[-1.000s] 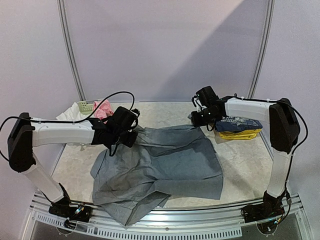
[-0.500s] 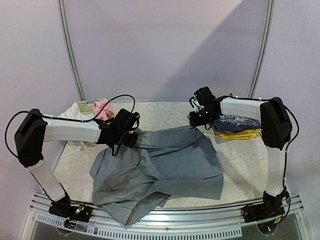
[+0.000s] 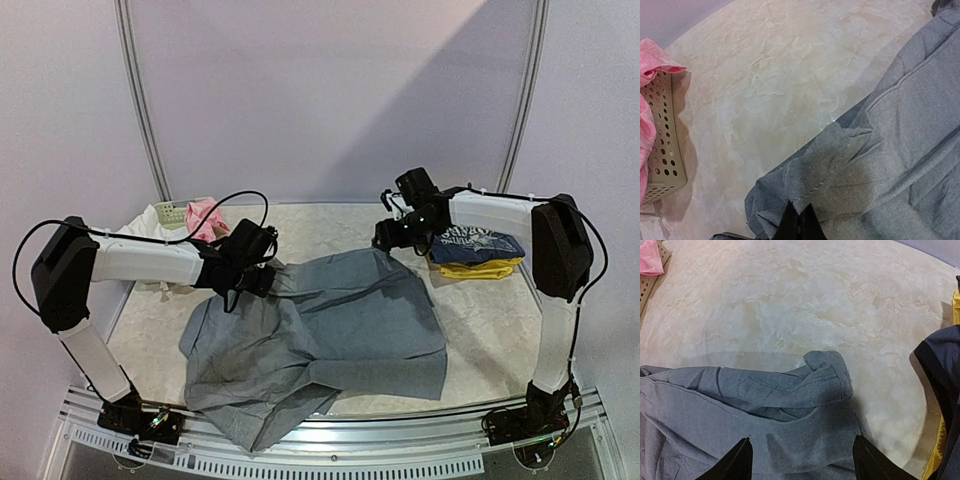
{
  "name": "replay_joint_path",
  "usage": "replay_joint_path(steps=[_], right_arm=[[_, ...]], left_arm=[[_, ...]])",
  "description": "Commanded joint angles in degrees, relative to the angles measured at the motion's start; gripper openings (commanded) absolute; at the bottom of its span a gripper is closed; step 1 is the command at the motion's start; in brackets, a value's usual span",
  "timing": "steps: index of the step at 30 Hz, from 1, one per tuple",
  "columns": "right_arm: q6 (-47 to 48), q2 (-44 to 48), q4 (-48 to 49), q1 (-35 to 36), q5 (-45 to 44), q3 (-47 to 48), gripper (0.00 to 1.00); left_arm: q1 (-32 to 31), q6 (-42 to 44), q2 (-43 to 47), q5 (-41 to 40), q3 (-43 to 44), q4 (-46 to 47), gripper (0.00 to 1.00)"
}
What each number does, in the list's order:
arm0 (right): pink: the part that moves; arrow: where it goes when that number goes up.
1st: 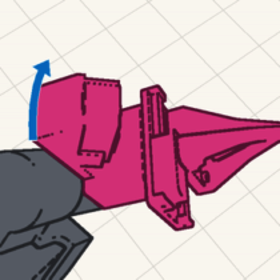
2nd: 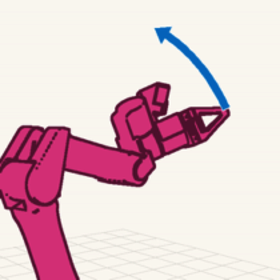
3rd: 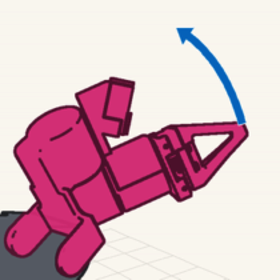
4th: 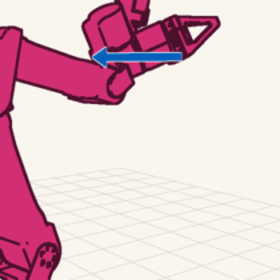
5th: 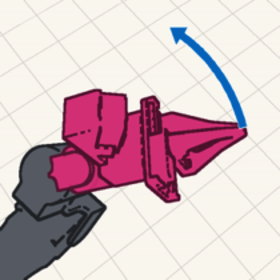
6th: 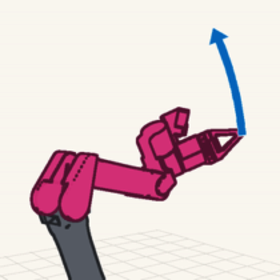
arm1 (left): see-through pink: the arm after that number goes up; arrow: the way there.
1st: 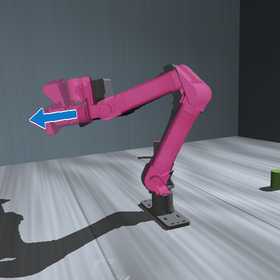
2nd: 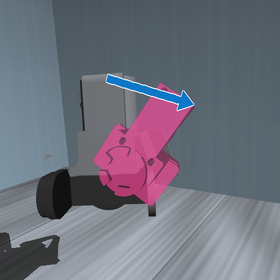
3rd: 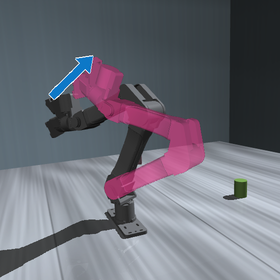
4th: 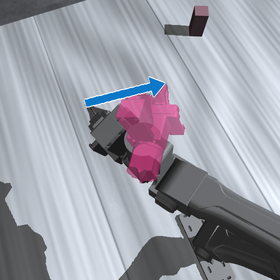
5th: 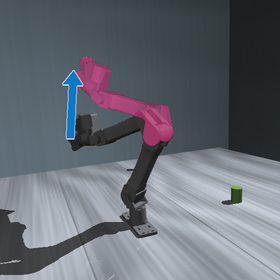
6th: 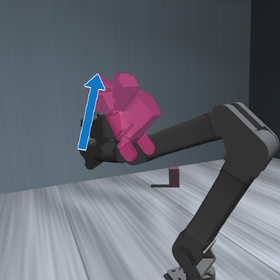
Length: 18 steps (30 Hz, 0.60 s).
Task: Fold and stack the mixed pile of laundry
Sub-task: Flatten out the crumpled shirt at the center of the board.
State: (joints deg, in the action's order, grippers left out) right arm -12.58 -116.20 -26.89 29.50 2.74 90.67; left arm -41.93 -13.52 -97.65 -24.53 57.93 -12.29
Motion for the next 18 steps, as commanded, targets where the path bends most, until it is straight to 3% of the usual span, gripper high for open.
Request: replay_joint_path(steps=[1,11,18], right_arm=[[-1.1,3.65,1.22,-0.19,4.19,-2.52,0.7],[-4.89,4.04,6.92,0.09,11.89,-11.01,0.61],[-8.42,6.15,10.02,2.79,10.92,-20.23,0.56]], left_arm=[[1.01,-1.9,-0.53,-1.97,-1.41,-0.07,0.0],[2.21,-4.43,-0.86,-1.92,-2.09,-0.97,0.0],[1.98,-4.25,-0.6,1.74,-2.8,-0.58,0.03]])
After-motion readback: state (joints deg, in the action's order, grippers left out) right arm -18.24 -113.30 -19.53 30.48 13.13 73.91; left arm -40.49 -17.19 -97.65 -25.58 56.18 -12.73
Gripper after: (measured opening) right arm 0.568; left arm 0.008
